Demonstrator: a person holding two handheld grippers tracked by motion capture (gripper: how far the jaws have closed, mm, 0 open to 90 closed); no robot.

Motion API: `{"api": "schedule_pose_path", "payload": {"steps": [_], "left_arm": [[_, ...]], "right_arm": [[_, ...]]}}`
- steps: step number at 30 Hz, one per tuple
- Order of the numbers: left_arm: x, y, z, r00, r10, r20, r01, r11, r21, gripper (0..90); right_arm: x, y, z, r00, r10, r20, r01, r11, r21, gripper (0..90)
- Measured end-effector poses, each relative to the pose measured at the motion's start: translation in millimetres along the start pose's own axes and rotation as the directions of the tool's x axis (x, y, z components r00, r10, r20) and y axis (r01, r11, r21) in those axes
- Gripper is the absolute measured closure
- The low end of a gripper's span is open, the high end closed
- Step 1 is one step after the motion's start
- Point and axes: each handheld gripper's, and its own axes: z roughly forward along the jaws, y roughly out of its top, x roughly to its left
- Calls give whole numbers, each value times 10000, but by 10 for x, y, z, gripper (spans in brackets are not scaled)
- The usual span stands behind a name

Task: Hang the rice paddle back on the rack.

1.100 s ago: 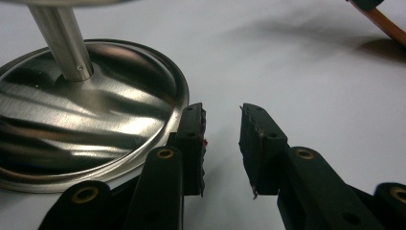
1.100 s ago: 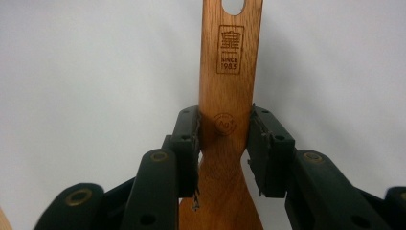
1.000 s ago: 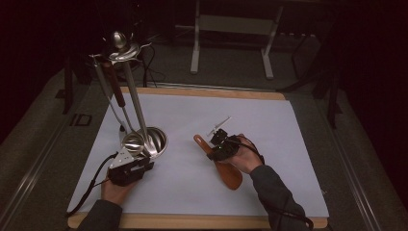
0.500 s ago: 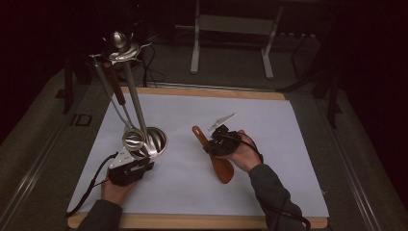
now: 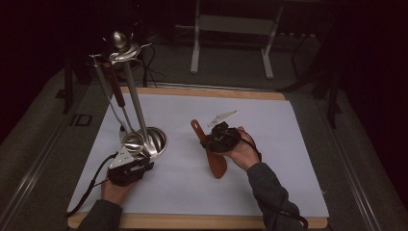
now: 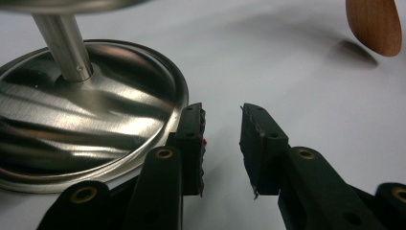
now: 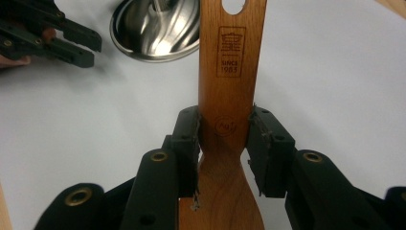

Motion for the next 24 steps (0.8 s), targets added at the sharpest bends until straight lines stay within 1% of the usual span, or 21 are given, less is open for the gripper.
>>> {"api": "schedule_pose_path", "payload": {"steps": [6, 9, 15, 18, 24], "left_arm": [[1, 0, 0, 10000, -10, 12, 10, 10000, 3, 705], [2, 0, 0, 10000, 5, 5, -5, 10000, 4, 704], [3, 0, 0, 10000, 13, 15, -13, 10000, 11, 704], [1, 0, 1, 10000, -13, 17, 13, 10000, -5, 704], [1, 0, 1, 10000, -19, 15, 19, 10000, -3, 704]], "right_arm": [[-6, 51, -42, 9998, -119, 133, 121, 9998, -150, 664], [-9, 83, -81, 9997, -167, 159, 172, 9993, -323, 664], [-9, 163, -166, 9993, -375, 31, 377, 9959, -822, 664], [-3, 204, -197, 9983, -575, -88, 563, 9930, -1042, 664], [14, 298, -253, 9946, -1014, -209, 982, 9880, -1194, 664]]}}
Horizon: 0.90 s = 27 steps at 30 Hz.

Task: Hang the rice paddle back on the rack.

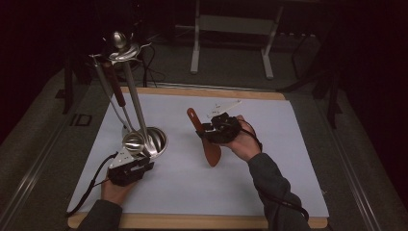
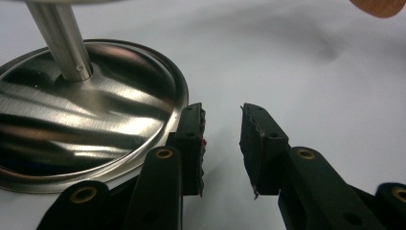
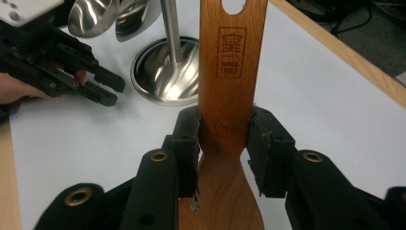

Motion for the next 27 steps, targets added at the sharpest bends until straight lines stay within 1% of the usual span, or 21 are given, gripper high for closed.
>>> {"api": "schedule_pose_path", "payload": {"steps": [6, 14, 19, 23, 27], "left_arm": [[0, 0, 0, 10000, -4, -3, 4, 10000, 1, 704], [1, 0, -1, 10000, 0, 12, 0, 10000, 1, 704], [2, 0, 0, 10000, 7, 16, -7, 10000, 3, 704], [3, 0, 1, 10000, -10, 16, 10, 10000, -4, 704], [4, 0, 2, 10000, -12, 16, 12, 10000, -2, 703]], "right_arm": [[-11, 94, -45, 9999, -99, -56, 98, 9998, -189, 663], [6, 226, -83, 9992, -87, -378, 59, 9973, -735, 663], [19, 289, -87, 9989, -161, -446, 125, 9968, -788, 663], [33, 348, -108, 9982, -179, -566, 120, 9947, -1024, 663], [40, 395, -121, 9981, -265, -547, 206, 9941, -1062, 663]]}}
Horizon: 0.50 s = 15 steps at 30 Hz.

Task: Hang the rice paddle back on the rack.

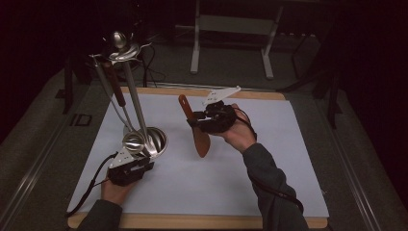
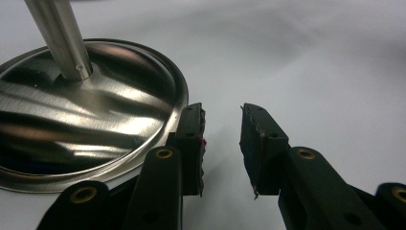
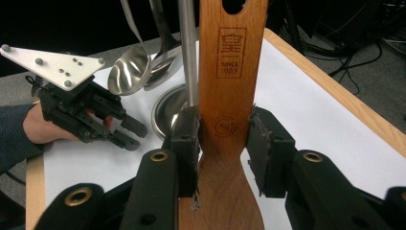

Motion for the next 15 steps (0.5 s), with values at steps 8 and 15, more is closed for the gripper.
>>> {"api": "schedule_pose_path", "payload": {"steps": [8, 15], "left_arm": [[2, 1, 0, 10000, -29, 14, 29, 10000, 23, 703], [3, 1, 1, 10000, -19, 5, 19, 10000, 23, 702]], "right_arm": [[4, 70, -29, 9999, -104, 22, 104, 9999, -54, 663], [15, 148, -42, 9996, -285, 44, 285, 9995, -124, 663]]}}
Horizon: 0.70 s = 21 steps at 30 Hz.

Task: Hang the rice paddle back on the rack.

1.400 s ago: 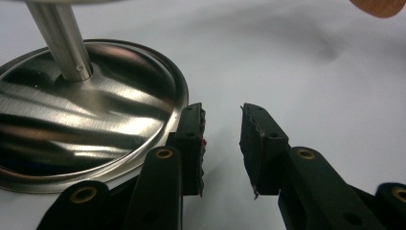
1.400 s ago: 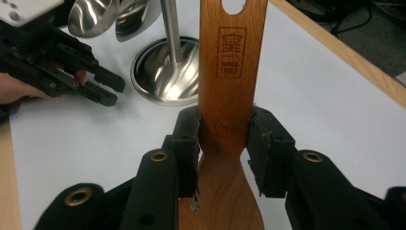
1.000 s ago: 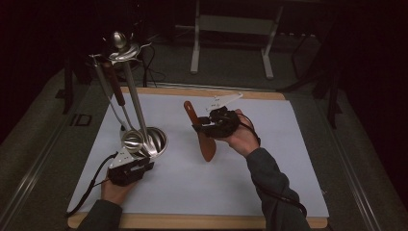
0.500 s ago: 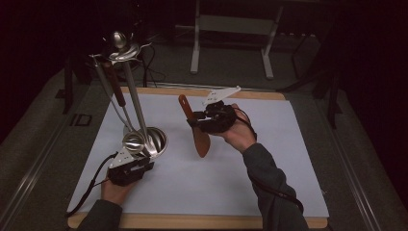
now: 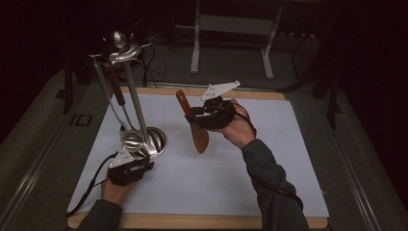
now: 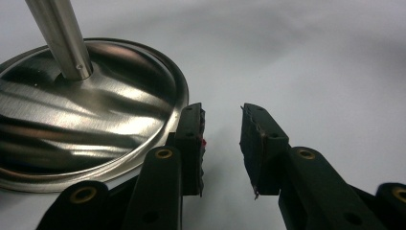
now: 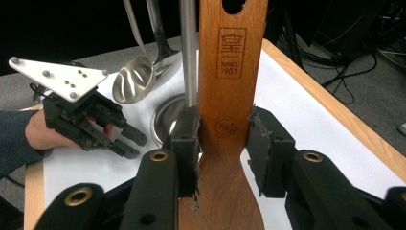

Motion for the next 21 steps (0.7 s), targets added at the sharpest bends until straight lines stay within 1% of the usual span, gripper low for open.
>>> {"api": "schedule_pose_path", "payload": {"steps": [13, 16, 21], "left_arm": [[0, 0, 0, 10000, -8, 15, 8, 10000, -9, 701], [2, 0, 1, 10000, -17, 8, 17, 10000, 11, 701], [1, 0, 1, 10000, -17, 6, 17, 10000, 13, 700]], "right_arm": [[38, 133, 16, 9997, -237, -14, 236, 9997, -62, 663], [51, 149, 21, 9995, -327, 32, 327, 9995, 37, 663], [60, 178, 16, 9992, -388, 28, 388, 9992, -27, 663]]}}
